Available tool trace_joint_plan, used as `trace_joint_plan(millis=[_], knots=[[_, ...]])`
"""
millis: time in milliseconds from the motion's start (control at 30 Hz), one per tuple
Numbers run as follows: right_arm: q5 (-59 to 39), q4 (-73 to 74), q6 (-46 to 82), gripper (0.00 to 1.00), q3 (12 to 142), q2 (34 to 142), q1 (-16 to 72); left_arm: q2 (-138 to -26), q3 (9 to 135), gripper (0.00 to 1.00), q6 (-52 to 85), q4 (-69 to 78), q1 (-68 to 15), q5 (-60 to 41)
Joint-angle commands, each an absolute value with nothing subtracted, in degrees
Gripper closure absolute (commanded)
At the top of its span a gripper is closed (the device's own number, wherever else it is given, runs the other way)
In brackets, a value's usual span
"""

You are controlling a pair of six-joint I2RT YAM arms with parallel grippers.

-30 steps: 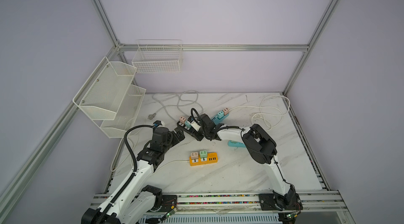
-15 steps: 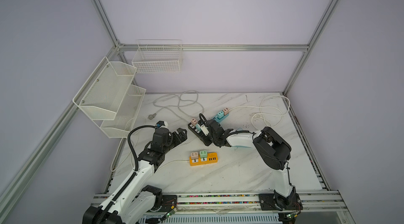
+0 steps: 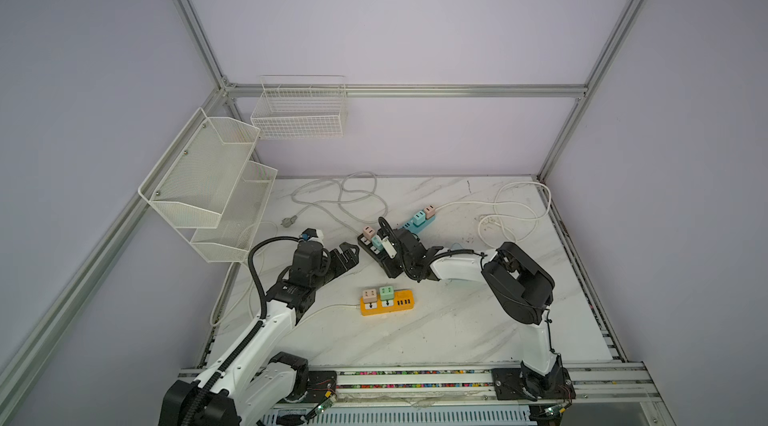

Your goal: Pull the plug off the socket

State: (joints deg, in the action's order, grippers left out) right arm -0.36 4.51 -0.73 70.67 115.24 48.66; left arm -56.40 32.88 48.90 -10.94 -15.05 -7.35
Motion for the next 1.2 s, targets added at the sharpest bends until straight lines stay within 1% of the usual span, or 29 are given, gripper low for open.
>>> trace_joint_plan(millis=[0, 167, 267, 367, 567, 733, 867, 967, 1167], knots=[[0.0, 3.3, -0.8, 0.31, 70.6, 109.6, 49.0, -56.7, 32.6, 0.00, 48.6, -8.7, -14.8, -9.1], [-0.2, 0.6, 0.2, 0.29, 71.4, 106.2, 49.0, -58.1, 33.6, 0.00, 48.6, -7.8, -14.8, -9.2], [0.4, -2.2, 1.9, 0.29, 73.8, 106.4, 48.9, -60.3, 34.8, 0.00, 48.3, -7.5, -14.7, -9.4], [-0.2, -3.8, 3.7, 0.30, 75.9, 107.3, 49.0, -63.1, 36.3, 0.03, 48.1, -7.0, -14.7, -10.0], [0.3, -6.9, 3.8, 0.33, 80.0, 110.7, 48.9, -70.1, 39.0, 0.11, 47.9, -3.9, -14.3, -11.4], [1.3, -8.6, 3.4, 0.35, 82.7, 113.8, 48.9, -75.9, 40.9, 0.21, 48.6, -0.1, -13.5, -13.5], [2.3, -9.3, 3.1, 0.35, 84.4, 115.6, 49.0, -79.8, 43.1, 0.27, 48.2, 1.2, -13.5, -14.2], [3.0, -9.8, 2.4, 0.37, 85.6, 117.0, 48.9, -83.9, 44.8, 0.30, 48.2, 2.3, -13.5, -15.0], [2.6, -9.9, 1.1, 0.40, 87.7, 119.2, 48.9, -88.2, 46.9, 0.37, 48.2, 3.0, -13.3, -14.6]])
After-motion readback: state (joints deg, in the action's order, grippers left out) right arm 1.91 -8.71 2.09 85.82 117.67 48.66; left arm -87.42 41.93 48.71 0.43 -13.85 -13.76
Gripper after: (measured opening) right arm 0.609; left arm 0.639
